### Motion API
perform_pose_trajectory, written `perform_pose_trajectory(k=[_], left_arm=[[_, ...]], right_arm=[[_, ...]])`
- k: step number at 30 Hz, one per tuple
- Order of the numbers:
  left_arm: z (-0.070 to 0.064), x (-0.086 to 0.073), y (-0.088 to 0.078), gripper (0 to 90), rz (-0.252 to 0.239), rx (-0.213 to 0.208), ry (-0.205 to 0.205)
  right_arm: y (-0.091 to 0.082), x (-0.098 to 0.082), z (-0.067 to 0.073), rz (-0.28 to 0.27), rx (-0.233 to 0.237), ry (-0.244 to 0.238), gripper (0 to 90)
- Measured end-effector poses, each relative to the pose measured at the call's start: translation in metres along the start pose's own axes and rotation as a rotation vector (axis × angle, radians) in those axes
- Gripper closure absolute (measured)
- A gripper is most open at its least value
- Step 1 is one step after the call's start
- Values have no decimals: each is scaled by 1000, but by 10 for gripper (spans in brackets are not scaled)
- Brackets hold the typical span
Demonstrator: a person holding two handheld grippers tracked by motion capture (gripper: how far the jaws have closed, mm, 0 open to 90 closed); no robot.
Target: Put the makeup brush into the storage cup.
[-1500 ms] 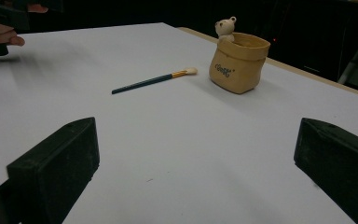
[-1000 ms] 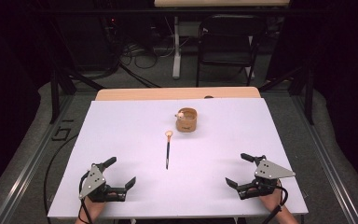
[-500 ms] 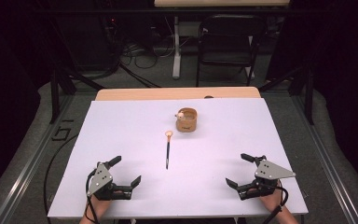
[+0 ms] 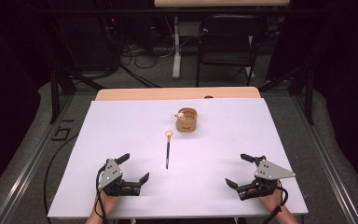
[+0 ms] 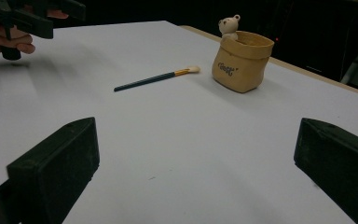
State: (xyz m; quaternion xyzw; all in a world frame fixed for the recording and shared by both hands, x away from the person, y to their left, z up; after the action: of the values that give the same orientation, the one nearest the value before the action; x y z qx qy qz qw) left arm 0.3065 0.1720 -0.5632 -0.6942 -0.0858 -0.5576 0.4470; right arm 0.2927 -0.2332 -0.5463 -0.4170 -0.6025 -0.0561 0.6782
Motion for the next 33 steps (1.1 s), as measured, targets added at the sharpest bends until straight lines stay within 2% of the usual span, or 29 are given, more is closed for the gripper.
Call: perform_pose_trajectory(k=[6,15,22,27,33], left_arm=[[-3,6,10,0,6,-3,0],[-7,15,27,1,49,-8,5],[-10,21,37,2,62,-7,14],[-13,26,46,2,70,-18,6],[-15,34,59,2,91,-9,-2]], right_arm=[[1,0,0,0,0,4,0],[1,0,0,2,-1,4,0],[-1,-1,0,6,-3,2,0],[-1,-1,0,6,-1,3,0],[0,-1,-1,7,-1,6,0]])
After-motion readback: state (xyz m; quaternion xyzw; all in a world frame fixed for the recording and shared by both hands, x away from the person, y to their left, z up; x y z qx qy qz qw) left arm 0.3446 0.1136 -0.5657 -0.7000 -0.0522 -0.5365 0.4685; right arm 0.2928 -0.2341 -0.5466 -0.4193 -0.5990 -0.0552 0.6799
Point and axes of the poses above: each handheld gripper's, and its own axes: y roughly forward along the jaws, x roughly out of its top, z roughly to its left, the point moved 4 cm from there along y, roughly forward along the jaws, and after that the axes turned 14 degrees about z, right-handed, at the moved point
